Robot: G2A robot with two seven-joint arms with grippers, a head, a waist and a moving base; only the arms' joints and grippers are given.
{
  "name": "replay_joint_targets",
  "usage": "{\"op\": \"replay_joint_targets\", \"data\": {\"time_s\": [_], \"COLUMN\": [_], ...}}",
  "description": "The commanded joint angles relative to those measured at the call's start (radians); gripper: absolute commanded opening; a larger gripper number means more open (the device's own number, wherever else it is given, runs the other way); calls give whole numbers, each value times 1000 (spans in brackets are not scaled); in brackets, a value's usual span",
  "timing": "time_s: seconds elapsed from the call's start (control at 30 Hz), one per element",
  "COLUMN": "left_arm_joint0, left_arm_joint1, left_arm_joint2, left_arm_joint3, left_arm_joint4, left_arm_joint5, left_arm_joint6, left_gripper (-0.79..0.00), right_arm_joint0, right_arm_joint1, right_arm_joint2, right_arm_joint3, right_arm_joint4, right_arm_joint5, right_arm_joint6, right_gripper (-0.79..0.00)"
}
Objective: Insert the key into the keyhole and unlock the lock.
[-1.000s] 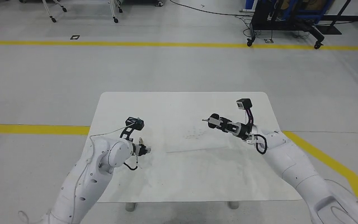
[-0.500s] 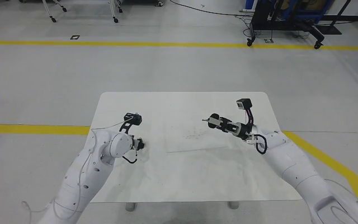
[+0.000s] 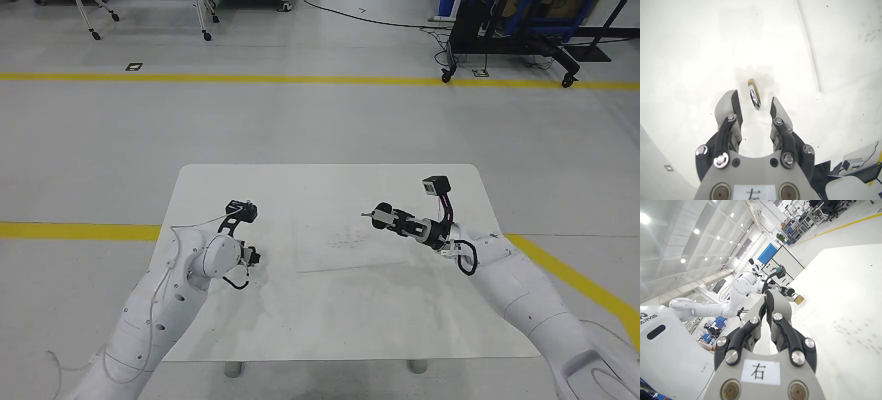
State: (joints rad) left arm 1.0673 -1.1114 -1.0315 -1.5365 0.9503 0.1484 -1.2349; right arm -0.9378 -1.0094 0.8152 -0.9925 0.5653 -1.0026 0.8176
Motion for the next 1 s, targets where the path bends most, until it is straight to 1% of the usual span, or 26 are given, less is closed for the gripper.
{"op": "replay_joint_targets", "data": {"time_s": [0.0,0.07,0.17,0.27,0.4,0.67,0.73,0.83,0.97], "left_arm_joint0": [-4,-7,-12,-15,-19,-30,-32,-34,-37], "left_arm_joint1": [-1,-3,-5,-7,-9,-16,-17,-18,-20], "left_arm_joint2": [2,5,8,10,10,13,14,17,22], "left_arm_joint3": [6,12,20,24,31,49,52,51,46], "left_arm_joint4": [-5,-4,0,5,6,-5,-3,4,4], "left_arm_joint5": [-4,-3,0,1,4,21,25,19,-6], "left_arm_joint6": [-3,-4,-6,-7,-5,-2,-3,-5,1], "left_gripper": [-529,-536,-576,-588,-650,-656,-671,-723,-736], "right_arm_joint0": [0,0,0,0,0,0,0,0,0], "right_arm_joint1": [0,0,0,0,0,0,0,0,0], "right_arm_joint2": [0,0,0,0,0,0,0,0,0], "right_arm_joint3": [0,0,0,0,0,0,0,0,0], "right_arm_joint4": [0,0,0,0,0,0,0,0,0], "right_arm_joint5": [0,0,0,0,0,0,0,0,0], "right_arm_joint6": [0,0,0,0,0,0,0,0,0], "right_gripper": [-785,-785,-785,-785,-785,-785,-785,-785,-785]}}
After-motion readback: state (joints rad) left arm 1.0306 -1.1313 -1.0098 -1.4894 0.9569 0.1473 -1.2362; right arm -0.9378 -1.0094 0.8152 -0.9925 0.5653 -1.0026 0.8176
